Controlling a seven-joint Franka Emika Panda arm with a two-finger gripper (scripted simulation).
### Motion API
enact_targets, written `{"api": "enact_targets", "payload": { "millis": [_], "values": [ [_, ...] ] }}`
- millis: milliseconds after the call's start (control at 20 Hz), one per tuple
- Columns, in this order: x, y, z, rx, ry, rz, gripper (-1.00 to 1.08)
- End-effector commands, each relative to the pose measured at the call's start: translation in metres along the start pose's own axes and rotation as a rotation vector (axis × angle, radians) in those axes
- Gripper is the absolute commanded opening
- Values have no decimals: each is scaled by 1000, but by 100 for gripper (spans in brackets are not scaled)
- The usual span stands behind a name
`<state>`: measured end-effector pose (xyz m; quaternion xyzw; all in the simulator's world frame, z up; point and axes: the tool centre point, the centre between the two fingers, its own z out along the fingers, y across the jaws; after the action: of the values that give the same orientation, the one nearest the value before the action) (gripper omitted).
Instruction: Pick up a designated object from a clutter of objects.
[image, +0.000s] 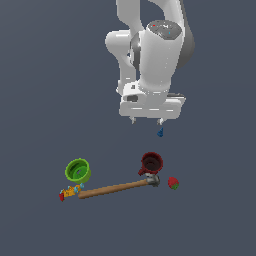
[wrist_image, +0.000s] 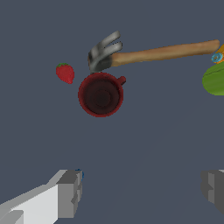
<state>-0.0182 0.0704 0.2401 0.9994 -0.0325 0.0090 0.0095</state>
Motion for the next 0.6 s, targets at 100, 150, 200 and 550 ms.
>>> {"api": "enact_targets", "payload": {
  "millis": [100,150,200,550],
  "values": [
    [-23,-33,43,-2,-2,20,100],
    [-30,-41,52,-2,-3,25,100],
    [-36,-48,61,-2,-4,29,100],
    [-82,-85,111,6,-10,54,100]
  ]
}}
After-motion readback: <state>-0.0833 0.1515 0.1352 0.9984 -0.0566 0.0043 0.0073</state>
